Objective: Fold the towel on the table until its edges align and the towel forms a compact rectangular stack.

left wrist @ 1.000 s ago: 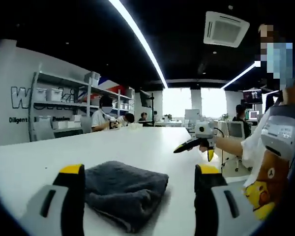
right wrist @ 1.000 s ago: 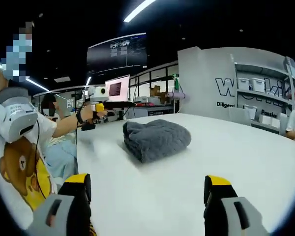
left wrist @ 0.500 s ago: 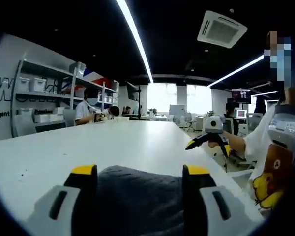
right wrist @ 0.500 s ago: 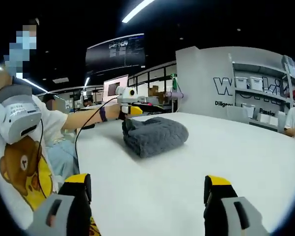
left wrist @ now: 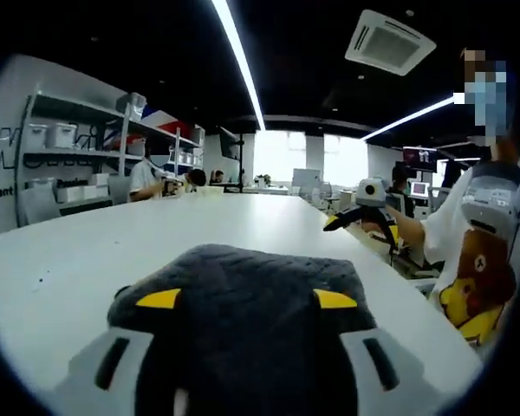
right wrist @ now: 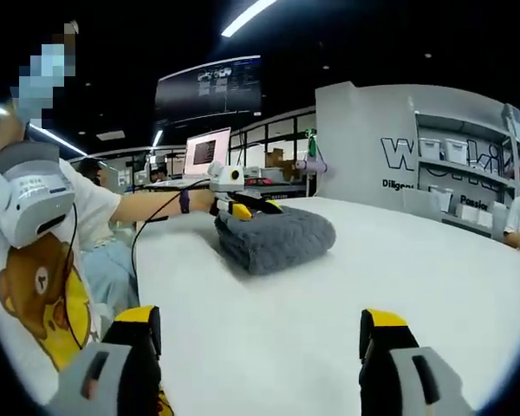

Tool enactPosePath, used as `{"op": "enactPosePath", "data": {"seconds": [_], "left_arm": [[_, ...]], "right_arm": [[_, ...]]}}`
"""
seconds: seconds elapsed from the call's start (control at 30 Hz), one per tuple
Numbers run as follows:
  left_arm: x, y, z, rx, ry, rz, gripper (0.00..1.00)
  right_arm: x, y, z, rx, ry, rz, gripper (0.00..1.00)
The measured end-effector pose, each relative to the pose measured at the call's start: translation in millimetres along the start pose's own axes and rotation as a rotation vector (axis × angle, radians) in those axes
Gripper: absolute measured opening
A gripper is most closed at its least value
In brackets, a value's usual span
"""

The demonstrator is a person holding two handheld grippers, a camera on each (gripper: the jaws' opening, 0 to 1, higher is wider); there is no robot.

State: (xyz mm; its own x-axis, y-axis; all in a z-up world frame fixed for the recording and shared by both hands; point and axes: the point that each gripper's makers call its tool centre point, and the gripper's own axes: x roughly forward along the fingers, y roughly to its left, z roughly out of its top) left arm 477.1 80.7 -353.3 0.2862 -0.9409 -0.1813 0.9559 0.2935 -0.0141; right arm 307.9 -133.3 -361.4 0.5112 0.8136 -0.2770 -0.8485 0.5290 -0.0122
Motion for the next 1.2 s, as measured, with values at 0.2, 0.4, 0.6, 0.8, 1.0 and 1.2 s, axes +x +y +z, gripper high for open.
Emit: {"op": "enactPosePath", "data": {"seconds": [0.2,0.4,0.6,0.8,1.0,1.2], "left_arm": [[6.5,2.0,-16.0,0.026,0.044,0.003,0.74],[11.3,5.8,-22.9,0.017,0.042,0.009,0.75],[8.5,4.8,-19.0,0.016,0.036,0.045,0.77],[-14.6,0.4,28.1,0.005,-0.02,0.207,0.99],[-80.5,-25.5,26.0,-0.141,0.056,0.479,0.99],[-151.1,-71.9,18.5,-0.099,0.011,0.704,0.99]], "right_arm": [[-2.9,-4.6,-1.1,0.008,-0.007,-0.009,1.0],[-4.2,-7.8,-6.5,0.018,0.005,-0.018,1.0],[-2.6,-11.7,-11.8,0.028,0.015,-0.043,1.0],[-1.2,-13.2,-11.0,-0.009,0.057,-0.106,1.0],[-4.1,-18.2,-1.9,0.044,0.064,-0.195,1.0],[-6.8,-24.5,9.3,0.075,0.047,-0.29,1.0]]}}
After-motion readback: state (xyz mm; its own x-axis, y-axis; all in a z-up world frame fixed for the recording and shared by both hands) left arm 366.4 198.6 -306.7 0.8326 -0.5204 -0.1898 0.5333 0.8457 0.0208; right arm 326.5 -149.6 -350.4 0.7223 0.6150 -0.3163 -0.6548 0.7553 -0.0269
